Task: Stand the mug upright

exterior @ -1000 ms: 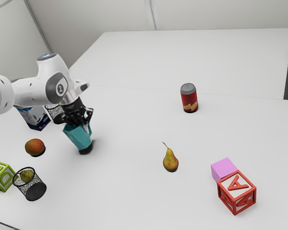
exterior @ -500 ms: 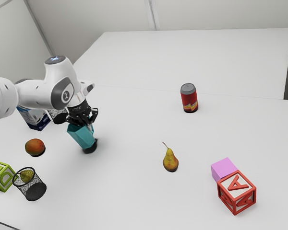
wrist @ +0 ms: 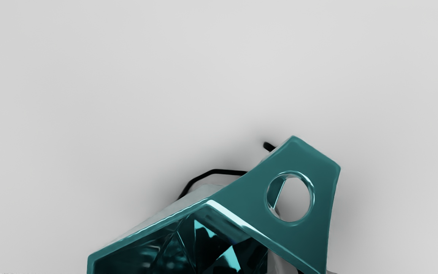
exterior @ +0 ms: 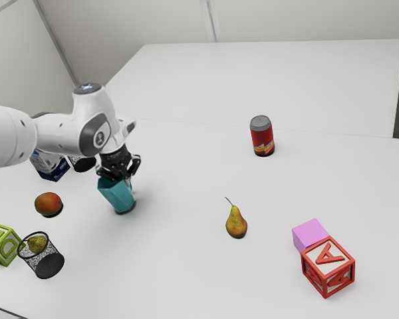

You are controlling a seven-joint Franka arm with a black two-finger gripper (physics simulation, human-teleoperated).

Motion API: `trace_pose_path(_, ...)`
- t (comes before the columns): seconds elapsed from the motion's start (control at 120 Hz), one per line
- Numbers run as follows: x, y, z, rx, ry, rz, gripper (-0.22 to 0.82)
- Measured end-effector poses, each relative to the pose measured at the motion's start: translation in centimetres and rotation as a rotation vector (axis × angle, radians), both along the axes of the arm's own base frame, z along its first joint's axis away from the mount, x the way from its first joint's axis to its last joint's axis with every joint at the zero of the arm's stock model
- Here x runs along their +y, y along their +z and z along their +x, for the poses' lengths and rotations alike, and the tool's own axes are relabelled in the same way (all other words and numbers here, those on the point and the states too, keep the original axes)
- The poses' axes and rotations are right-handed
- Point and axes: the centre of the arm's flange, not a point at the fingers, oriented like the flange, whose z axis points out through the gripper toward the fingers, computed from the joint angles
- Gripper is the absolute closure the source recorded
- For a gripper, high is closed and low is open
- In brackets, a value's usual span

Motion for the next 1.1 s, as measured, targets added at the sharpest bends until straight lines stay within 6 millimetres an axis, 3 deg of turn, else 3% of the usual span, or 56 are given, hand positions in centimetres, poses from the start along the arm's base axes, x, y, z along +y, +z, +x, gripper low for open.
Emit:
trace_pose_path(0.167,0.0,-0.7,0.1,0.008,0.017,0.005,0.77)
trace_pose_path(0.367,-0.2,-0.4,0.4,-0.003,0.028,-0.003,0.34)
trace_pose_path(0.542,-0.3,0.3,0.9,-0.021,0.031,-0.006,0.15)
trace_pose_path(0.75,-0.5,1.7,1.7,-0.051,0.026,-0.007,0.06)
trace_pose_path(1.1,-1.4,4.7,2.9,-0.09,0.006,-0.017,0.01)
